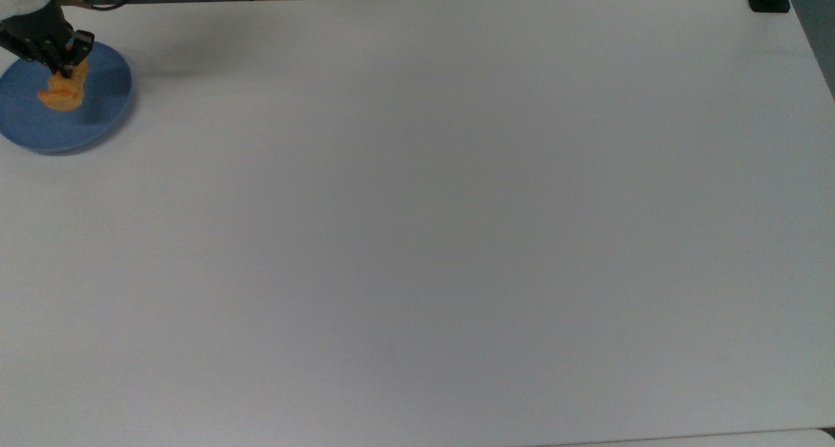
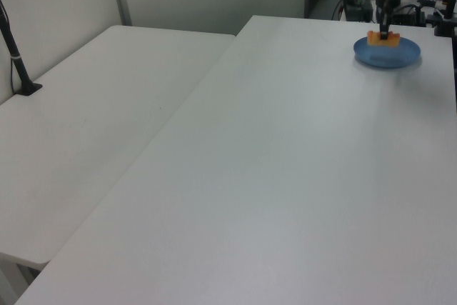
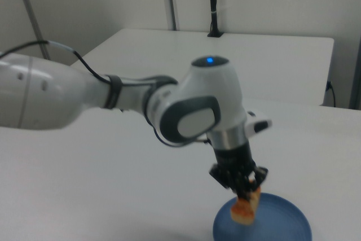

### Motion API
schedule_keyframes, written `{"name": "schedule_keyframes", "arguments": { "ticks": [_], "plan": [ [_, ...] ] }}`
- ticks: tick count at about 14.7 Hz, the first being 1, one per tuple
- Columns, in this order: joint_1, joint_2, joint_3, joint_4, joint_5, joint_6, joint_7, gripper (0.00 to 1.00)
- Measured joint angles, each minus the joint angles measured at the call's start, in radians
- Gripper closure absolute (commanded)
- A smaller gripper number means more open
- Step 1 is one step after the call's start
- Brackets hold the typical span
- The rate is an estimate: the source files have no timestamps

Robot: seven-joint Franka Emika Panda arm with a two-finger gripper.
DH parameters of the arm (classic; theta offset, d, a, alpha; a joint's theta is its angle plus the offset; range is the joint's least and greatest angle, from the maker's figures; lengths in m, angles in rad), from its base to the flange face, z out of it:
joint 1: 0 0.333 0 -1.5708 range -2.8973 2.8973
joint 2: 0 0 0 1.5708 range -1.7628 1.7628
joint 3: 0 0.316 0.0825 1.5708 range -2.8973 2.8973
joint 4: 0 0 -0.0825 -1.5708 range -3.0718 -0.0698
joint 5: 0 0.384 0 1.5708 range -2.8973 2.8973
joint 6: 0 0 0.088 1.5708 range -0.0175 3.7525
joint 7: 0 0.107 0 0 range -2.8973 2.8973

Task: Put the bread on the table
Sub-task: 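Lift the bread roll off the plate and carry it across the table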

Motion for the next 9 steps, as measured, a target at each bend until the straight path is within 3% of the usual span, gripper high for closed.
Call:
{"name": "schedule_keyframes", "arguments": {
  "ticks": [6, 9],
  "plan": [
    [0.187, -0.283, 0.019, 0.027, 0.007, -0.359, 0.046, 1.0],
    [0.244, -0.359, 0.105, 0.03, 0.013, -0.485, 0.137, 1.0]
  ]
}}
